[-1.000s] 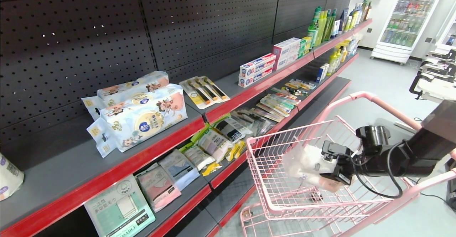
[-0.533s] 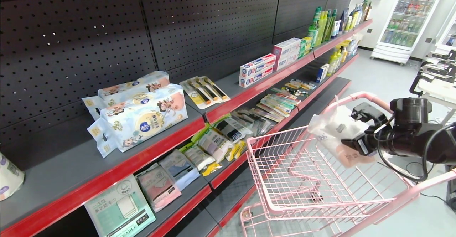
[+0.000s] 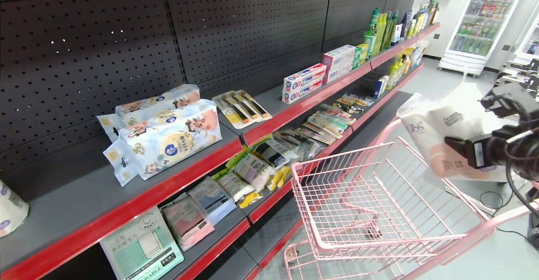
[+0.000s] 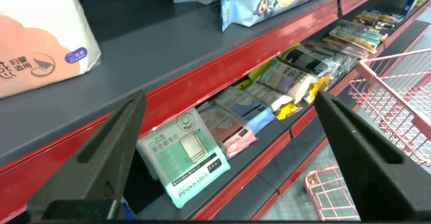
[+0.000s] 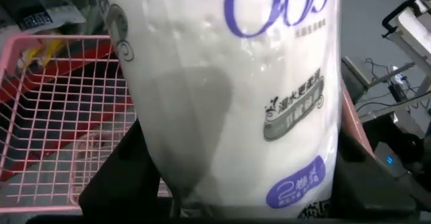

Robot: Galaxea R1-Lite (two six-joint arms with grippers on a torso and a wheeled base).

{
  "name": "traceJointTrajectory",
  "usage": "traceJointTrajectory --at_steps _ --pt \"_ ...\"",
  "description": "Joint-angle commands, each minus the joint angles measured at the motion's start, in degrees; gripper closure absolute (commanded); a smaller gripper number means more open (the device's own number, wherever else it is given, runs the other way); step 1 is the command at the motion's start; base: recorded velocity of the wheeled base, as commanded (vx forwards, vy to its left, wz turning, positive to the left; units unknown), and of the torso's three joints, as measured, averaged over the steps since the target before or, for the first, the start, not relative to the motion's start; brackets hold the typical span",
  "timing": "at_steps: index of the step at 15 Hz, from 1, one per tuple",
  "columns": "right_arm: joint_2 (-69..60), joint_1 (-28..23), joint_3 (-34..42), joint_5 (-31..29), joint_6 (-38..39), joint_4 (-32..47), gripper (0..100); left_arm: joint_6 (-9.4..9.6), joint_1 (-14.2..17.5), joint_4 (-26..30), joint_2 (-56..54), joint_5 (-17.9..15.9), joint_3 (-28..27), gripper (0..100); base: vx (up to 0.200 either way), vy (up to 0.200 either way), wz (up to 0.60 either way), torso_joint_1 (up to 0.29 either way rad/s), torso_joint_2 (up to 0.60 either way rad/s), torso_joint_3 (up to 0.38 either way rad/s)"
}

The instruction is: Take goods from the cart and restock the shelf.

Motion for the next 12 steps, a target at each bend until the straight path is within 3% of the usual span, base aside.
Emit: traceJointTrajectory --at_steps 1,4,7,12 --pt "-15.8 0.5 3.1 -1.7 2.8 4.9 100 -0.01 0.0 0.0 0.1 0.0 0.0 0 0.000 0.000 0.00 0.000 0.00 0.000" --pt "-26.2 1.1 5.7 -3.8 13.3 6.1 100 -0.01 0.0 0.0 0.1 0.0 0.0 0 0.000 0.000 0.00 0.000 0.00 0.000" --pt "-38.2 2.6 12.3 -3.2 14.1 11.1 100 -0.01 0.0 0.0 0.1 0.0 0.0 0 0.000 0.000 0.00 0.000 0.00 0.000" --pt "-53.9 4.3 14.4 -1.0 13.7 28.0 100 -0.01 0.0 0.0 0.1 0.0 0.0 0 0.000 0.000 0.00 0.000 0.00 0.000"
